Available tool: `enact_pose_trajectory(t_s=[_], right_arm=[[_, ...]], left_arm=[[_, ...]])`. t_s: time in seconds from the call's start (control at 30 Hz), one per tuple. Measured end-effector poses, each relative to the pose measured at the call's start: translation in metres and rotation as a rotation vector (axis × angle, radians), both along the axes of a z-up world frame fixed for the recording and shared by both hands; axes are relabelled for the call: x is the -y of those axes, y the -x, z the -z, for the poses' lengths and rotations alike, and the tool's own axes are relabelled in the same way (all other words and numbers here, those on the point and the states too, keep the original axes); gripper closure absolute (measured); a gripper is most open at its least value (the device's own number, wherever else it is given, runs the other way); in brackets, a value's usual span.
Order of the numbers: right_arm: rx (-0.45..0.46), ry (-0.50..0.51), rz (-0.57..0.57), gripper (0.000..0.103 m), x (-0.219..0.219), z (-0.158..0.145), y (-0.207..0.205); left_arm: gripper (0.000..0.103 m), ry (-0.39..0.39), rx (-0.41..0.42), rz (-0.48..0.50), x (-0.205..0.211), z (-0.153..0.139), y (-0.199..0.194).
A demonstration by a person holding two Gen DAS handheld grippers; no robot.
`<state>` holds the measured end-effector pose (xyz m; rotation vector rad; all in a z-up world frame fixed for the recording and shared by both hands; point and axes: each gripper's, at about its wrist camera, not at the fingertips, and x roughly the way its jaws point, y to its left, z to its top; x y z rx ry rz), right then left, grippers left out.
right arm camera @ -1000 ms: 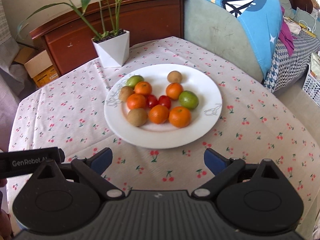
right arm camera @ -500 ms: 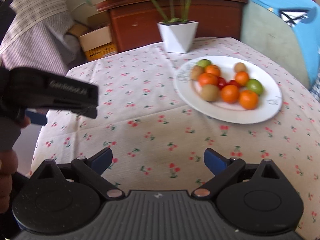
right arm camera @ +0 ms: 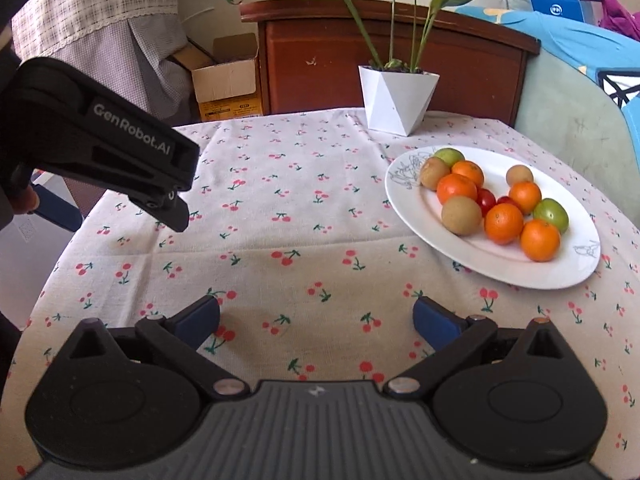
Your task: Organize fruits
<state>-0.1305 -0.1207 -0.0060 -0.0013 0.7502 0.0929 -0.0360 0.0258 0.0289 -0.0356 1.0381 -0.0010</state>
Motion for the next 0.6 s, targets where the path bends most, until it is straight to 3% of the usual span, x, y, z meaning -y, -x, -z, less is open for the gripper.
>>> enact_pose_trajectory(t_s=[0.6], right_arm=[[0.013, -0.004, -0.020, 0.001, -0.003, 0.002, -0.024]], left_arm=[[0.007, -0.001, 0.006, -0.006, -0.002, 0.002, -0.003]])
